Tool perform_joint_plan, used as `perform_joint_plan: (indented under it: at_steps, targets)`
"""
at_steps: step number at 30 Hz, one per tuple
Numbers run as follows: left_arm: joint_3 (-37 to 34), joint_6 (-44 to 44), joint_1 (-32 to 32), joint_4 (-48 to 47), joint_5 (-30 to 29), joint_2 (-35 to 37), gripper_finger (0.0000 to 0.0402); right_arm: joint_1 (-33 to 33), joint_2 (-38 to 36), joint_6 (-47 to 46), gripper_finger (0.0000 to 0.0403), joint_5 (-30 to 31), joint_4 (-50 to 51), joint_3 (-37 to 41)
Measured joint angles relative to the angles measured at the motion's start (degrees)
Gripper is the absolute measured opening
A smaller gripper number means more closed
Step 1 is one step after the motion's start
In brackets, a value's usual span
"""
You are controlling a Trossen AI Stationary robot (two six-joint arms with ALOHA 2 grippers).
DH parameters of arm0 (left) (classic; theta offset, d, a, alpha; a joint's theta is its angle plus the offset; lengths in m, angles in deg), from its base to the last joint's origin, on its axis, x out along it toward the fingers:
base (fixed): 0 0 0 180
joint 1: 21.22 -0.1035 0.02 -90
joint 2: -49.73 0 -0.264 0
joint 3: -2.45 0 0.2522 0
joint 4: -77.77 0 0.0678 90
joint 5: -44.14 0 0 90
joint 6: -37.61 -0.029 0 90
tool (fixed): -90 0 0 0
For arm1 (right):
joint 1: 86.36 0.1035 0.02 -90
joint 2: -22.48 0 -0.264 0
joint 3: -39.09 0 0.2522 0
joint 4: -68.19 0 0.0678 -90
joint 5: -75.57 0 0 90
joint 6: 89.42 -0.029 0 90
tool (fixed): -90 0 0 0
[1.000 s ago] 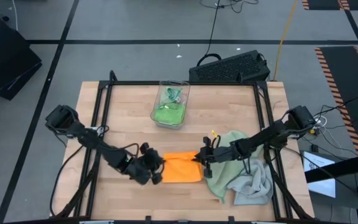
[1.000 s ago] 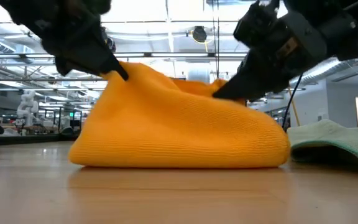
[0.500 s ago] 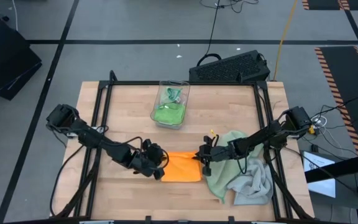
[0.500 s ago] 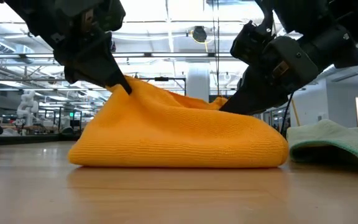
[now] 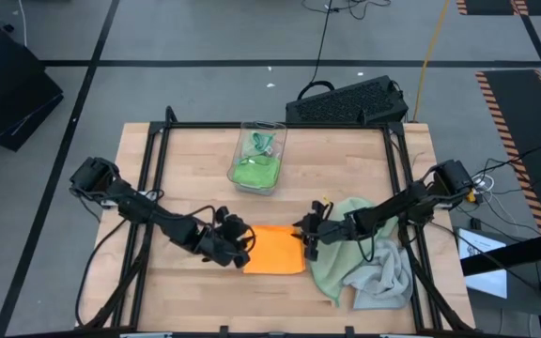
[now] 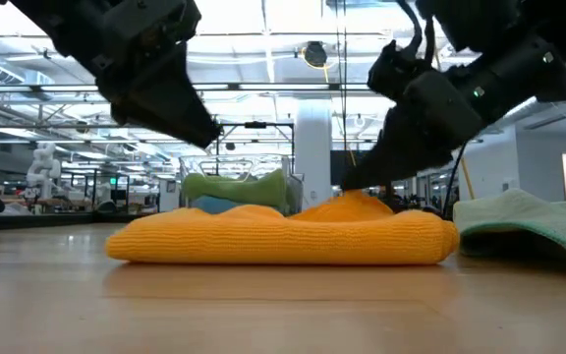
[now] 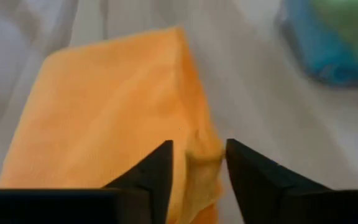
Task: Fold microfiber towels
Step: Fold the yellow towel
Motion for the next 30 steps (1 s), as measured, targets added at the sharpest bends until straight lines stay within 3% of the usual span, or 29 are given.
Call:
perform_joint_plan:
  at_steps: [6,12,20,30]
  targets:
    - [0.0,-4.46,0.82,5.34,-0.83,0.0,0.0154,0.15,-5.38,4.4,0.0194,3.23,1.19,0.0]
    - [0.0,-5.92,4.96,6.53,-3.33,-0.5,0.0154,5.04,-6.46,8.73,0.0184,3.03,1.51,0.0]
    - [0.91,-12.63,10.47,12.94,-4.42,-8.12,0.0158,12.74,-3.99,6.74,0.0184,3.18,0.14,0.0]
    - [6.94,-18.96,15.21,13.01,-7.27,-17.99,0.0257,18.79,1.57,7.8,0.0221,4.65,-5.61,-0.37]
